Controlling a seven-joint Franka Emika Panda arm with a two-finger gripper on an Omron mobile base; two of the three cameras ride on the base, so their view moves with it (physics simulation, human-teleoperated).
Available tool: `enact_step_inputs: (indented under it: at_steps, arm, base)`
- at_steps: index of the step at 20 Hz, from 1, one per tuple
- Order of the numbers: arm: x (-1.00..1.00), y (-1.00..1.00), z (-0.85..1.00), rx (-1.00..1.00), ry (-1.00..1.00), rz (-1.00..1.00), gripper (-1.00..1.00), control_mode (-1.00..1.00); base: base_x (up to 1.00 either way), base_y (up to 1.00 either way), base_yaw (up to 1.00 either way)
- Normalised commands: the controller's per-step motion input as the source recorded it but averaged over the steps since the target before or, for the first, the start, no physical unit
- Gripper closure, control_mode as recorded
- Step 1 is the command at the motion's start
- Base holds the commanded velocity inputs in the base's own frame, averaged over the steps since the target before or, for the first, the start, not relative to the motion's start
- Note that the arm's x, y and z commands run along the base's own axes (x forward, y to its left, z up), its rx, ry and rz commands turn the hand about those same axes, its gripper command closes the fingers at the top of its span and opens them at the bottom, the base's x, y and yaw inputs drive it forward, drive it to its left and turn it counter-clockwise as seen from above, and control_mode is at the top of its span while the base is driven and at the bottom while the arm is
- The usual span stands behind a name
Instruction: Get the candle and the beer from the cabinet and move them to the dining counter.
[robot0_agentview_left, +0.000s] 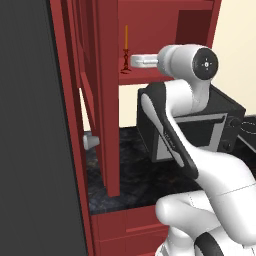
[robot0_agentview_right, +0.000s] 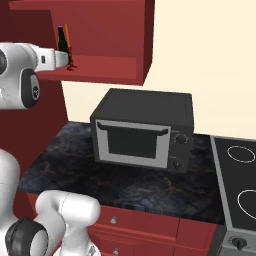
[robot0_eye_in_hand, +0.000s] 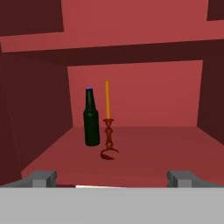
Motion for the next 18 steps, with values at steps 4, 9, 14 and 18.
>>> enact_step_inputs:
  at_steps: [4,9,14,18]
  arm:
    - [0.26,0.00,0.00,0.00,0.00,-0.04,-1.00,-1.00]
    - [0.10,0.03,0.06,0.00,0.00,-0.01,-1.00,-1.00]
    - [0.18,0.06,0.02,0.00,0.00,0.00,-1.00,-1.00]
    - [0.34,0.00,0.00,0.00,0.00,0.00,-1.00,-1.00]
  base:
    - [0.00,0.00,0.00]
    - [0.00,0.00,0.00]
    - [0.00,0.00,0.00]
    - [0.00,0.00,0.00]
